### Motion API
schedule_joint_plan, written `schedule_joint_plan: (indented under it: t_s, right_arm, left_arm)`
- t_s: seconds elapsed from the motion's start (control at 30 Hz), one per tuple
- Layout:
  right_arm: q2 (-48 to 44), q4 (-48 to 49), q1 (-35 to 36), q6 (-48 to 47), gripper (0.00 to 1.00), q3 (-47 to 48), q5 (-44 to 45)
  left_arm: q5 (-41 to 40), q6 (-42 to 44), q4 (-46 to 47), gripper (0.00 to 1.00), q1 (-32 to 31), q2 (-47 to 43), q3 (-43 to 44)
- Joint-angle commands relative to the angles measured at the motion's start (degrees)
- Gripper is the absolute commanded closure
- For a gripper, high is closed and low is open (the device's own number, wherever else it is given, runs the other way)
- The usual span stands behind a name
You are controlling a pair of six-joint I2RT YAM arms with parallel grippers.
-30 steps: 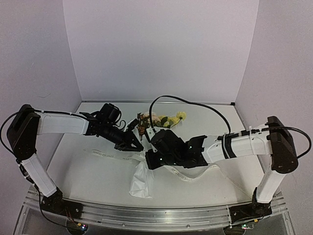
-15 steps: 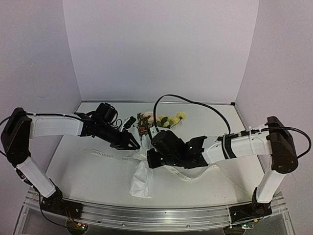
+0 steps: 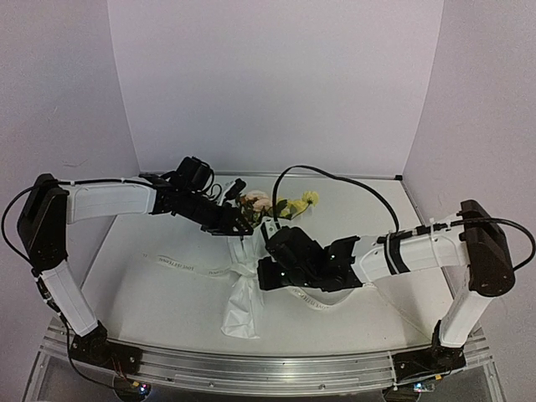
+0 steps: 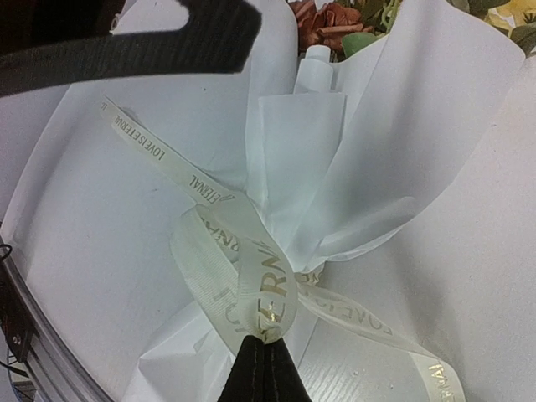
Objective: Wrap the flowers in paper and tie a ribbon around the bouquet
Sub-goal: Cross the half-tied ribbon over the folded bouquet.
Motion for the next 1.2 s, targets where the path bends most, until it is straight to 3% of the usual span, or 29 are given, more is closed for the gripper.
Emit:
schedule_joint_plan:
  t_s: [0.0,0.4,1.17]
  right_arm:
    - [-2.5,1.7,0.4,2.0,1.00,-1.3,2.0]
    - [-2.9,5.8,-0.2,1.2,1.00,-0.6,0.4]
    - [-0.8,5.1,-0.5,0.1,1.00,2.1,-0.3]
  left_arm:
    - [3.4,2.5,-0.8,0.57,-0.1,-1.6,-2.1]
    - [4.5,1.4,9.9,0.56,-1.3,-2.6,-9.4]
    - [10.2,-3.1,15.4,0.60,-2.5,-1.4,-10.6]
